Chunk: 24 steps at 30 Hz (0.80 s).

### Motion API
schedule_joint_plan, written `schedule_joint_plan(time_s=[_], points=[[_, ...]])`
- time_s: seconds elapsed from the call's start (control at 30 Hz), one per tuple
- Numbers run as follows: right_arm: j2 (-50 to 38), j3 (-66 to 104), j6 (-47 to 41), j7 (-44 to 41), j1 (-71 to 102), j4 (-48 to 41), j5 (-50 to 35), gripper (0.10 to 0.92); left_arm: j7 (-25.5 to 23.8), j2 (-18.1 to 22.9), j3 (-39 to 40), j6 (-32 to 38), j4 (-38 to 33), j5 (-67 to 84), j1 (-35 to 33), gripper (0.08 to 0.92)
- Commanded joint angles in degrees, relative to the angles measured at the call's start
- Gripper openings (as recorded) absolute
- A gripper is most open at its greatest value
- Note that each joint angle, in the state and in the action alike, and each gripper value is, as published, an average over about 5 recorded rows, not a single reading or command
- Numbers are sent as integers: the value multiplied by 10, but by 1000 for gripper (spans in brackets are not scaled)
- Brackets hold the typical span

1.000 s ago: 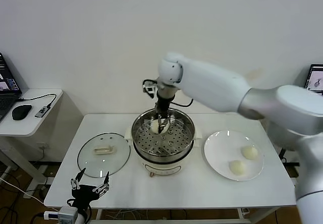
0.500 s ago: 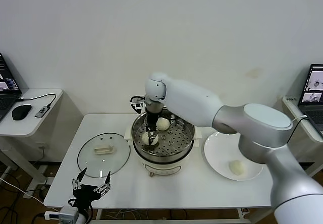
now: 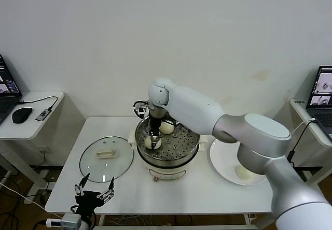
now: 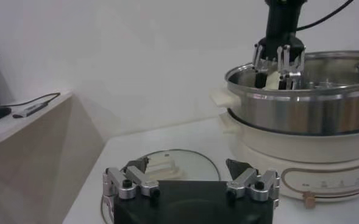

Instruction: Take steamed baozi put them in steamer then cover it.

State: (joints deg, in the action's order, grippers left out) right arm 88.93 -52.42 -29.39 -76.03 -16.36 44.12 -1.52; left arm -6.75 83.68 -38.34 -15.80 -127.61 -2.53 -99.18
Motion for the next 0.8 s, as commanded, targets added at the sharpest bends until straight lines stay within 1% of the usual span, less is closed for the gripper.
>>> schedule_joint_plan(time_s=[0.03, 0.1, 0.27, 0.37, 0.5, 0.6, 0.8], points=[[2, 14, 0, 5, 7, -2, 12, 574, 0, 1, 2, 0, -1, -2, -1, 823], [-2, 16, -2, 7, 7, 4, 9, 604, 0, 2, 2, 0, -2, -3, -2, 823], [-26, 20, -8, 6, -2, 29, -1, 744, 0, 4, 3, 0, -3, -4, -3, 823], [-53, 21, -10, 5, -11, 53, -6, 804, -1, 5, 3, 0, -2, -6, -4, 823], [-115, 24, -12, -2, -34, 106, -15, 821, -1, 5, 3, 0, -1, -9, -8, 823], [-172, 28, -11, -13, -57, 163, -24, 823, -2, 5, 2, -1, -1, -10, -11, 823], [-319, 24, -3, -37, -112, 283, -44, 823, -3, 7, 2, -2, 3, -10, -19, 823]])
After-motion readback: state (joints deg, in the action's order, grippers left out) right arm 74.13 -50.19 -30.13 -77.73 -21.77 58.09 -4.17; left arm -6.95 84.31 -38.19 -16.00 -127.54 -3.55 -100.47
